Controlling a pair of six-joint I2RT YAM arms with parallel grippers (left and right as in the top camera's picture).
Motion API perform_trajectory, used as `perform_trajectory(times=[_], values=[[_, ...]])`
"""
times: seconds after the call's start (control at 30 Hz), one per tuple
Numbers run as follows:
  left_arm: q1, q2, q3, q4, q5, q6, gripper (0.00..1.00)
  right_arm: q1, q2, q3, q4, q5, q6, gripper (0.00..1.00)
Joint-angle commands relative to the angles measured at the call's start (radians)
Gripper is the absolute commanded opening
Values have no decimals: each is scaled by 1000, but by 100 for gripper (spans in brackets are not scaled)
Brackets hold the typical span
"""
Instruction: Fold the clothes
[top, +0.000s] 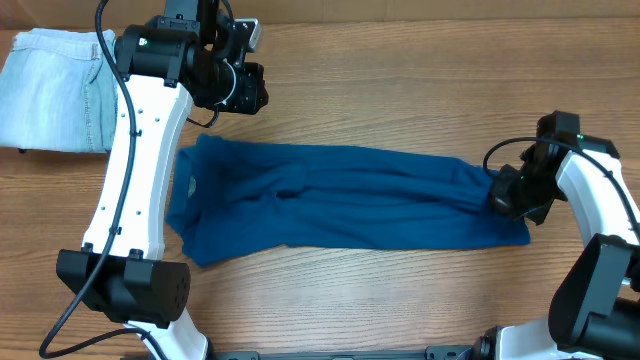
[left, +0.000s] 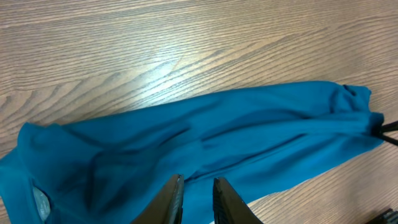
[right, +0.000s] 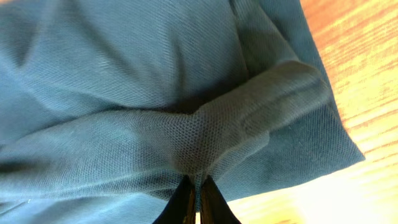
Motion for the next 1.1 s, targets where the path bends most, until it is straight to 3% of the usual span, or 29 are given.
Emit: perform_trajectory(times=[0.0,0.1,0.17,0.33,0.47,0.57,0.63,0.8,0.87,0.97,1.07], values=[[-3,-2,15,6,-10,23,20,4,-18,-32,3,64,32,26],[-3,-2,15,6,-10,23,21,4,-18,-32,-5,66,55,27],[-3,-2,15,6,-10,23,21,4,-18,-32,-15,66,57,36],[-3,-2,15,8,-10,23,24,4,-18,-26,16,23,51,25],[-3,0,8,-18,-49,23,24,4,-28,-13,62,-188,-31,27],[-1,0,3,-34,-116,15,32,4,-45,-10,96,-204,-32,33],[1,-5,5,-35,-119,14,27,4,-69,-10,126,-204,-49,38],[-2,-84,31,-40,-140,-9,29,4,-157,-10,202,-211,-60,55],[-11,-122,31,-49,-185,-24,35,5,-184,-10,221,-244,-94,62],[-19,-130,28,-90,-284,-31,57,5,-196,-10,214,-244,-83,66],[-19,-95,-13,-82,-235,-34,61,5,-196,-10,215,-238,-68,66]])
